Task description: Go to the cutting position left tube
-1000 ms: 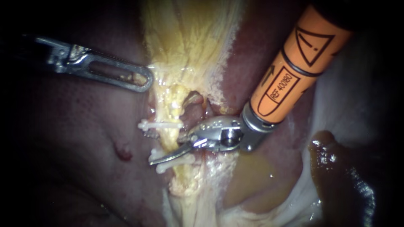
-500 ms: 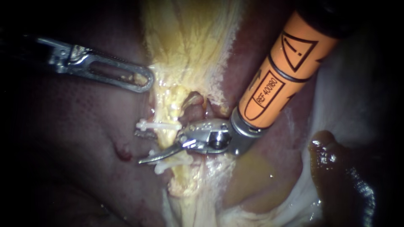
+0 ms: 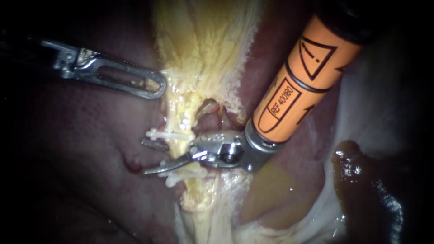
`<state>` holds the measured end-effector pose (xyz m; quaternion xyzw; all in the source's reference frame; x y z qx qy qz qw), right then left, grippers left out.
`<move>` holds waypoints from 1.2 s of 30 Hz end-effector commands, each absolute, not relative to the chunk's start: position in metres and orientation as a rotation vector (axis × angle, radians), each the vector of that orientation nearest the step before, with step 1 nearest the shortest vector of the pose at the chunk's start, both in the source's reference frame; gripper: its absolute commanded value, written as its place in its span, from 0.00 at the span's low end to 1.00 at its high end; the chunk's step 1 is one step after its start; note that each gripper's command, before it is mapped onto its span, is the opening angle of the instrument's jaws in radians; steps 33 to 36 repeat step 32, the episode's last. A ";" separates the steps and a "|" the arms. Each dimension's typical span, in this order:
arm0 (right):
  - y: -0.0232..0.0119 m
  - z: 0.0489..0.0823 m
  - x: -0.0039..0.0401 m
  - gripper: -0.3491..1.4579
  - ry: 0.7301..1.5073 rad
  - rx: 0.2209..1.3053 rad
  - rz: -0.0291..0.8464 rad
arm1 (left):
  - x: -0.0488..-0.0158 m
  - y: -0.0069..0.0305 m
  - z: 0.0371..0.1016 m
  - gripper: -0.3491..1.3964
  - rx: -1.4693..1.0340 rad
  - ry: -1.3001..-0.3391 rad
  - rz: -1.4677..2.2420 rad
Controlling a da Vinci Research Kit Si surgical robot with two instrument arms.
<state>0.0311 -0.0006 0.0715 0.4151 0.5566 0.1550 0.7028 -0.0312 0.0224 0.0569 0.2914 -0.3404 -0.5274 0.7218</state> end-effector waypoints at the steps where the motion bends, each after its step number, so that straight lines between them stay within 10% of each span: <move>1: -0.0006 0.0710 0.0311 0.98 1.248 0.936 0.335 | -0.0311 0.0224 0.0569 0.00 0.645 -0.753 -1.164; 36: 0.0000 0.0669 0.0304 0.97 1.295 1.021 0.284 | -0.0309 0.0225 0.0570 0.00 0.646 -0.753 -1.163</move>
